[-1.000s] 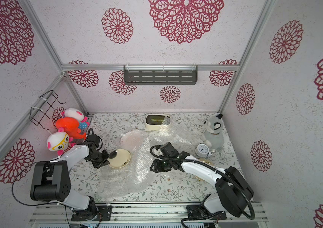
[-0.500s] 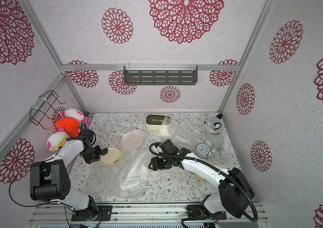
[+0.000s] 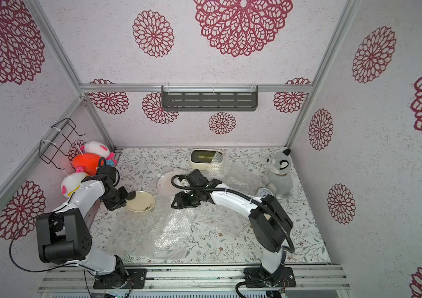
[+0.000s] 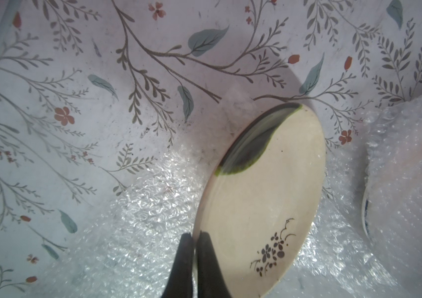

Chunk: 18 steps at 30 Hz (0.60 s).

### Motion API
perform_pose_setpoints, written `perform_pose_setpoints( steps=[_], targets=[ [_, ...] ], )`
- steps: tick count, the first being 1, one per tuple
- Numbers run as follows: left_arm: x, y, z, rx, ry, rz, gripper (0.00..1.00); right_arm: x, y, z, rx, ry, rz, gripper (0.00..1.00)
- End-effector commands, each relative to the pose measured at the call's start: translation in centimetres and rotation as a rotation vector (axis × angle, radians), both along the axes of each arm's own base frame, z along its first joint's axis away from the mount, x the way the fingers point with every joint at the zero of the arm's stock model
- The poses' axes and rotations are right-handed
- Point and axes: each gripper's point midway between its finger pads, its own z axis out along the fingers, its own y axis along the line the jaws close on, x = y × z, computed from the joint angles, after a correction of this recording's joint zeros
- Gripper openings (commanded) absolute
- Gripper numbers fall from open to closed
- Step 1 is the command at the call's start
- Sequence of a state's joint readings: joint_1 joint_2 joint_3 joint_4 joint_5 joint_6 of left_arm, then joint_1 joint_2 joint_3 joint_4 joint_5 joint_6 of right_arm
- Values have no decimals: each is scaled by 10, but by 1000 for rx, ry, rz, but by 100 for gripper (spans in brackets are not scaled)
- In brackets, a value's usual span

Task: Unpack dinner plates from bubble wrap
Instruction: Pick up the plate from the bubble wrap.

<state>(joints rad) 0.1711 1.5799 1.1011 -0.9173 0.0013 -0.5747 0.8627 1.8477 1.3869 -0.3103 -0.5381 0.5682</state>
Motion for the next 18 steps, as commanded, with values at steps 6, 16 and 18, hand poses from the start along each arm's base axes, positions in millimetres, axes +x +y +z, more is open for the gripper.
perform_pose_setpoints(
  steps=[6,16,18],
  targets=[
    [-4,14,-5,28,41,-2,0,-37,52,-16,80,120,158,50],
    [-6,18,-2,28,41,0,0,-52,24,-81,-63,178,127,50],
    [-7,18,-2,26,41,3,0,-52,21,-89,-78,180,116,50]
  ],
)
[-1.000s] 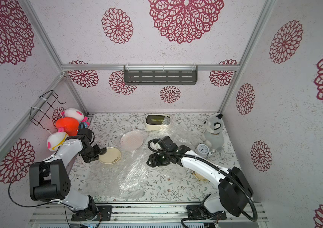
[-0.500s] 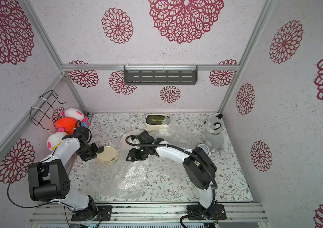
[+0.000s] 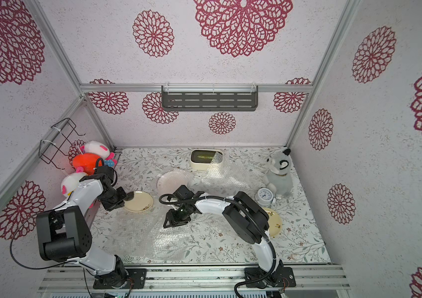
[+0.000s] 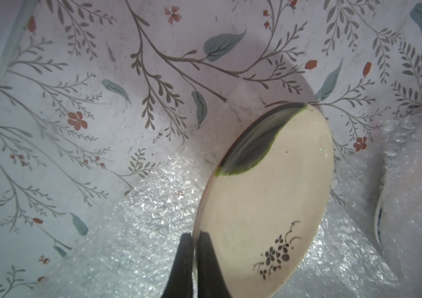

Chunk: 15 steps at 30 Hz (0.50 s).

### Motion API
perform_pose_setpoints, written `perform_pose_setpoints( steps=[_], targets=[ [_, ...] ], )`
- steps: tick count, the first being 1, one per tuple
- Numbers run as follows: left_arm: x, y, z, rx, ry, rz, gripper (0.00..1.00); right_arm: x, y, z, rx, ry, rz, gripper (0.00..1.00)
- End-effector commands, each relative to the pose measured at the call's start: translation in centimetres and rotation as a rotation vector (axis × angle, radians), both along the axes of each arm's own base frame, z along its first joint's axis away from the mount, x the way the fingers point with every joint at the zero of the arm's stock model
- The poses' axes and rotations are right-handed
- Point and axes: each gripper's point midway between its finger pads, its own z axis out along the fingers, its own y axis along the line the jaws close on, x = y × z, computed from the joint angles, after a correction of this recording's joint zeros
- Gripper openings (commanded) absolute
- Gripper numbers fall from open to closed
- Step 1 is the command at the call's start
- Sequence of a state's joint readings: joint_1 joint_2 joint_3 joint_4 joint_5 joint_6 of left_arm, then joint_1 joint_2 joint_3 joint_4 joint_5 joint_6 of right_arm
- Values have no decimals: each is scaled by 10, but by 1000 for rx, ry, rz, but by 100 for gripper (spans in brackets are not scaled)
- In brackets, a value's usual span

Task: Unpack dinner plates from bubble wrap
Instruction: Pick up the plate from the bubble wrap.

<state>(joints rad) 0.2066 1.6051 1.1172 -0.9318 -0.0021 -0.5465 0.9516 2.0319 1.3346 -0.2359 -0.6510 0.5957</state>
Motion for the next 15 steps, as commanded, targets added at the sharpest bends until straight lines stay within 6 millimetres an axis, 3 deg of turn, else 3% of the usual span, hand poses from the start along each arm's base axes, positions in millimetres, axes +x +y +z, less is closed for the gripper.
perform_pose_setpoints(
  steps=[1,15],
  targets=[
    [-6,7,1,23,17,-4,0,5,-2,-7,-11,-13,-18,50],
    [-2,9,28,6,-65,17,0,12,-25,-37,-126,-47,-65,50]
  ],
)
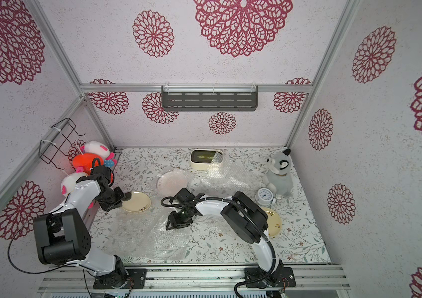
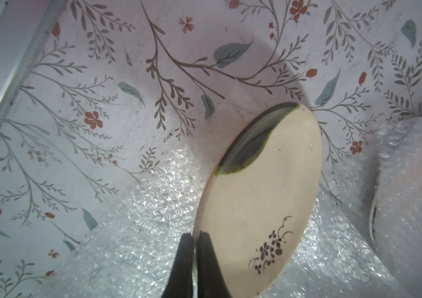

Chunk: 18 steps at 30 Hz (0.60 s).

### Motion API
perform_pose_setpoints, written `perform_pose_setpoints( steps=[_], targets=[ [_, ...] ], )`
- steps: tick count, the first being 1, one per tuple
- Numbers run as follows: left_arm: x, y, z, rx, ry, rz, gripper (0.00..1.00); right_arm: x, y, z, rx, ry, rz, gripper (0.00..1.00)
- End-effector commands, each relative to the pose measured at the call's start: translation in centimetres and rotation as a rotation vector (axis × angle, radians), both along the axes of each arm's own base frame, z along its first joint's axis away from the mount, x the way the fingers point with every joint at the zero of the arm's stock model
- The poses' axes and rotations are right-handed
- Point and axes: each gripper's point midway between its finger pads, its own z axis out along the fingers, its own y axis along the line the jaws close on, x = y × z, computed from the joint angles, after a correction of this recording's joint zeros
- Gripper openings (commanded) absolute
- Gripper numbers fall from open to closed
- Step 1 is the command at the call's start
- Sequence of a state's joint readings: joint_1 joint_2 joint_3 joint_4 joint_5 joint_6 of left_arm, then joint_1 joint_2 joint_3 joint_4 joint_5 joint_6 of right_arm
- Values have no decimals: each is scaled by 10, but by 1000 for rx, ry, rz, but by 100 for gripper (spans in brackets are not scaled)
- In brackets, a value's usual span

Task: Unpack dinner plates from bubble wrap
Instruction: Pick up the plate from the bubble wrap.

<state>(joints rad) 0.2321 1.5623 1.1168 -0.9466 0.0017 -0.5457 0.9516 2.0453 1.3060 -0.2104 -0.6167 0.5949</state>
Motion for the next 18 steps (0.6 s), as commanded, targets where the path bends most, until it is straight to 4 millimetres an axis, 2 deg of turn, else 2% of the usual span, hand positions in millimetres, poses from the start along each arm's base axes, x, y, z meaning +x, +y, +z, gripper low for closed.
perform_pose_setpoints(
  steps=[1,5,8,13,18],
  targets=[
    [3,2,20,-2,-53,-5,0,11,-21,-22,-97,-32,-54,50],
    [10,-2,39,-27,-124,2,0,11,-19,-20,-81,-28,-61,50],
    [17,-4,59,-42,-190,8,0,13,-13,-11,-50,-34,-55,50],
    [33,-10,96,-80,-324,24,0,17,0,15,17,-49,-40,51],
    [40,-23,116,-167,-412,58,0,20,8,43,69,-74,-30,52]
  ],
)
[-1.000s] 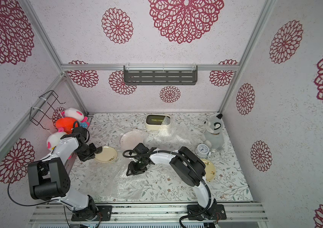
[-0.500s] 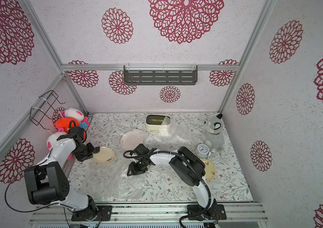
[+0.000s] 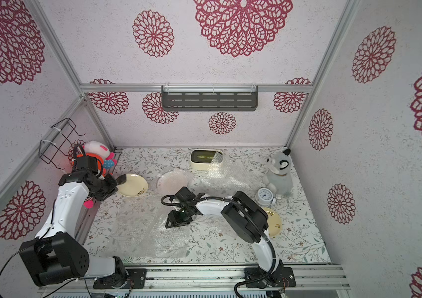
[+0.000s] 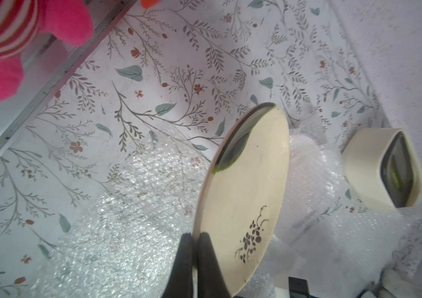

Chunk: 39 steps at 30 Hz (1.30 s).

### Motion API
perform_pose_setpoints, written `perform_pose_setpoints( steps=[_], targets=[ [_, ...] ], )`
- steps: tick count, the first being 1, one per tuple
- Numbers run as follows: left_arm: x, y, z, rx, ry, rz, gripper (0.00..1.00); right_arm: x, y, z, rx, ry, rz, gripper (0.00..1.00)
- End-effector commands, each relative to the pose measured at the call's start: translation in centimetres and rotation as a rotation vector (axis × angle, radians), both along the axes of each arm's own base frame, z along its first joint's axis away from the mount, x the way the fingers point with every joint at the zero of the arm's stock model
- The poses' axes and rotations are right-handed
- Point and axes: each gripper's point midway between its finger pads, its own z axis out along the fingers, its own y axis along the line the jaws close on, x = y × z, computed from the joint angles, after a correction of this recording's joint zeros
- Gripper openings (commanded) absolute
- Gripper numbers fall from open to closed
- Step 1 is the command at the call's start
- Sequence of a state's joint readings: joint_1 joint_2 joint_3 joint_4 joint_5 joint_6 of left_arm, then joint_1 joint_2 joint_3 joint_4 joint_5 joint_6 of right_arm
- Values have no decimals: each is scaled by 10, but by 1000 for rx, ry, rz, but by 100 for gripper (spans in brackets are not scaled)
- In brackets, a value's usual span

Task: Unpack dinner plates from bubble wrap
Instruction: Pick up the plate from the bubble wrap, then place the plate on the plate.

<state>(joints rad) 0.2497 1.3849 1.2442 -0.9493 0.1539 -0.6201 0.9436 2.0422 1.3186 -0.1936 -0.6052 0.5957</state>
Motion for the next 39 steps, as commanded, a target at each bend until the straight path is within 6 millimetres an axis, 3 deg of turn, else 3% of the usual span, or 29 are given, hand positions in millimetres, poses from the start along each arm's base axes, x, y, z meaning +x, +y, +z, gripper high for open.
perform_pose_setpoints(
  steps=[1,6,10,19,24,26,32,35,39],
  targets=[
    [9,-10,19,-85,-95,20,0,11,5,42,59,-52,-15,52],
    [13,-13,30,-104,-168,37,0,14,5,72,102,-87,-17,52],
    [27,-19,41,-159,-229,31,0,21,-6,96,123,-127,-50,52],
    [55,-39,56,-303,-304,-10,0,70,-77,144,92,-248,-272,58],
    [52,-78,58,-324,-283,-144,0,95,-130,170,86,-305,-426,65],
    [44,-94,53,-336,-259,-193,0,102,-147,177,94,-317,-476,72],
    [20,-133,47,-390,-246,-292,0,104,-179,181,64,-324,-540,80],
    [10,-166,48,-422,-240,-370,0,104,-195,189,55,-348,-592,80],
    [2,-218,42,-433,-211,-480,0,104,-202,238,154,-441,-639,80]
  ],
)
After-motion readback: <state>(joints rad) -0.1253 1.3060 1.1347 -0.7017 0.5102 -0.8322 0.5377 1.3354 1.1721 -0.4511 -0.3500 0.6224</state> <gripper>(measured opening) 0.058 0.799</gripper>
